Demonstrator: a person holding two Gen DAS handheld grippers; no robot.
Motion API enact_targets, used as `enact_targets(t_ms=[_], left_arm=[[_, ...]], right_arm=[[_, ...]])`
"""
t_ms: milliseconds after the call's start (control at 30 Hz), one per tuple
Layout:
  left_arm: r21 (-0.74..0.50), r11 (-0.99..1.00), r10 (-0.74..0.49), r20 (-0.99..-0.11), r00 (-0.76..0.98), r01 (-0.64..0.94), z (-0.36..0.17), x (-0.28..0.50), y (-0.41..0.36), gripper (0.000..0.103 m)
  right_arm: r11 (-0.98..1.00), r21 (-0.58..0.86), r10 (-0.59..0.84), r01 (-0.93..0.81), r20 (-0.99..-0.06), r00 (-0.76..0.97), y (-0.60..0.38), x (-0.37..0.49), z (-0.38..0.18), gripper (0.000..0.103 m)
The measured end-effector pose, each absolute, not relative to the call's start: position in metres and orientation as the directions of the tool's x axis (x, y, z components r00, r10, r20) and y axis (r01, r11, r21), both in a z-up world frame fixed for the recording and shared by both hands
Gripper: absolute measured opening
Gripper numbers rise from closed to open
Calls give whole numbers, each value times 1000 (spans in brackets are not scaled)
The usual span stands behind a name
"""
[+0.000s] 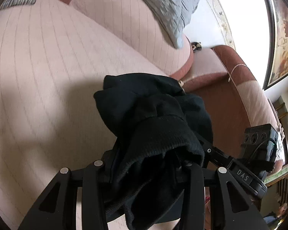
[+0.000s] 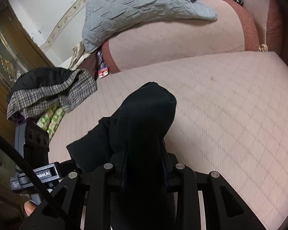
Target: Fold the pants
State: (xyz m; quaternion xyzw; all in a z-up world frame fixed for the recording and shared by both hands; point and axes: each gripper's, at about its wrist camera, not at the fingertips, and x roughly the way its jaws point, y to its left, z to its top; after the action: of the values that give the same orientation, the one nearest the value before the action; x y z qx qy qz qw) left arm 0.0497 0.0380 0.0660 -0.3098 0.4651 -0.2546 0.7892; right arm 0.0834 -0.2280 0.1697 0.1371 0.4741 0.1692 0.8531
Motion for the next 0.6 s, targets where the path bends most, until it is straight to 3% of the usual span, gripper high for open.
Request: enact_targets(t_ms=[300, 433, 533, 600], left_arm=[[-669, 741, -625, -654, 425, 59, 44, 123, 31, 41], [-659, 752, -602, -696, 391, -15, 21, 143, 42, 45], [-683, 730, -610, -678, 410, -42, 22, 142, 66, 47], [-694, 718, -605, -661, 444, -57, 30, 137, 84, 51]], right_arm=[[923, 369, 375, -108, -799, 470, -223, 154, 146, 30], [955, 282, 292, -89, -860, 419, -222, 179, 111, 32], [996, 84, 73, 4, -891, 448, -231, 189, 90, 44], [999, 33, 22, 16, -882, 471, -238, 189, 87, 64]])
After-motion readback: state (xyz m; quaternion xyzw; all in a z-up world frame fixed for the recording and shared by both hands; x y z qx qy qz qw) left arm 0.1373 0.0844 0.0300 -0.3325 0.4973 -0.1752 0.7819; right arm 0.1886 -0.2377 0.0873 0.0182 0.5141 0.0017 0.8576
